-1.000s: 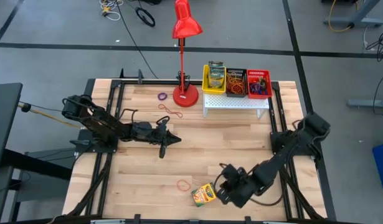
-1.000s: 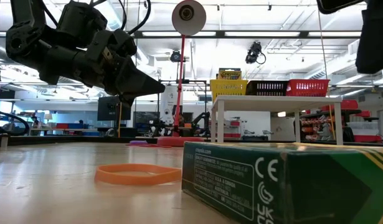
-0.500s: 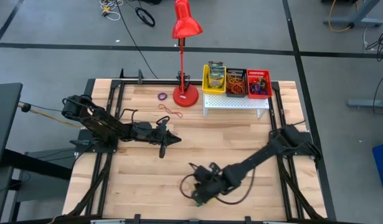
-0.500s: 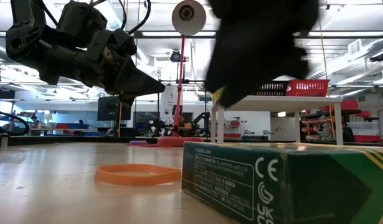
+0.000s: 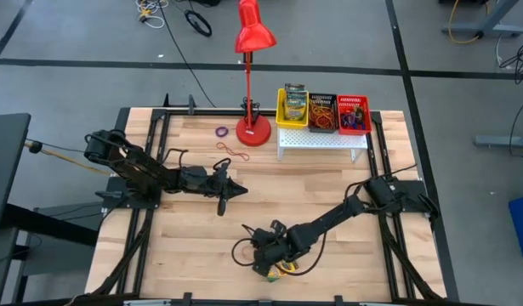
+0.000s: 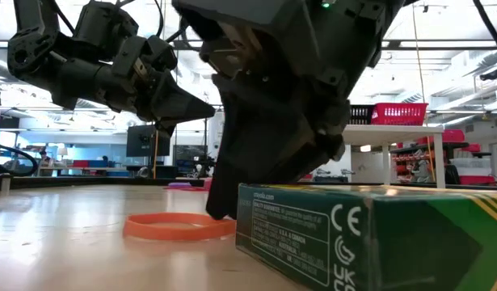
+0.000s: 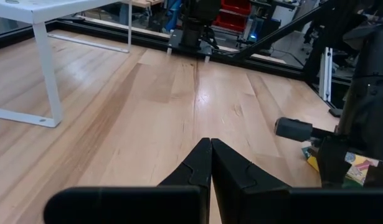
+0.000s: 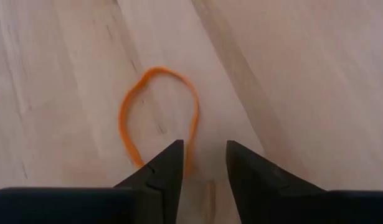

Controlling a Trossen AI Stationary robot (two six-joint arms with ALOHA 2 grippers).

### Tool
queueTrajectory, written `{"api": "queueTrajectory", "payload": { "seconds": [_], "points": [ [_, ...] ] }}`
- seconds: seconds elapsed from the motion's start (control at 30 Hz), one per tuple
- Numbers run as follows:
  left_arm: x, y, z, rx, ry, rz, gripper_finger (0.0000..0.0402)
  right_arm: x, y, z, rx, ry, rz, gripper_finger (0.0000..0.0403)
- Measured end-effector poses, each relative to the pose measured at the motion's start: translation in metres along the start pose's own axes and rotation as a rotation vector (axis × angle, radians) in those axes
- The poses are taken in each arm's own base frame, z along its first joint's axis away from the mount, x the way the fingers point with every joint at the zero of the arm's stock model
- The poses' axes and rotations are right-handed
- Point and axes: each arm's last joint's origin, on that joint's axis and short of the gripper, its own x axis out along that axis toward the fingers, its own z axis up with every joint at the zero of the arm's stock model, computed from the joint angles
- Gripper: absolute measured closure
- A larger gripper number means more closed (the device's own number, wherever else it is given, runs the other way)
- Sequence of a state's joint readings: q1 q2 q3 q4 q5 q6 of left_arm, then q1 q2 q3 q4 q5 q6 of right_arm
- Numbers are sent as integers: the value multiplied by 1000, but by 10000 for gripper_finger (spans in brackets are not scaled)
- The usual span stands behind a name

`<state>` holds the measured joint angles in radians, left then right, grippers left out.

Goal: Pick & Place Office Desk Supplies
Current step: Put the orange rubber band into the black bin on the shelf

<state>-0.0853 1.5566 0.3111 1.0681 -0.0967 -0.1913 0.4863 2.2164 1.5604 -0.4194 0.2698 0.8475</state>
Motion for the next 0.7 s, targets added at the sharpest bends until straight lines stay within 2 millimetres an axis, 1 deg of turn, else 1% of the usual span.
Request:
{"api": "queueTrajectory", "payload": {
  "seconds": [0.1, 0.17, 0.23, 0.37, 0.43, 0.53, 0.7],
  "points": [
    [0, 0, 0, 0, -3, -1, 390, 3, -2, 2, -20, 12, 4, 287],
    [0, 0, 0, -1, -2, 0, 390, 4, -4, 3, -32, 13, 1, 301],
    [0, 0, 0, 0, -3, -1, 390, 4, -4, 3, -56, 12, 3, 324],
    [0, 0, 0, 0, -2, 0, 390, 4, -4, 3, -82, 29, 15, 385],
    [0, 0, 0, -1, -2, 0, 390, 4, -4, 2, -87, 27, 13, 396],
    [0, 0, 0, 0, -2, 0, 390, -3, -4, 5, -87, 30, 8, 391],
    [0, 0, 0, 0, -2, -1, 390, -41, -14, 20, -70, -33, -96, 398]
  ]
}}
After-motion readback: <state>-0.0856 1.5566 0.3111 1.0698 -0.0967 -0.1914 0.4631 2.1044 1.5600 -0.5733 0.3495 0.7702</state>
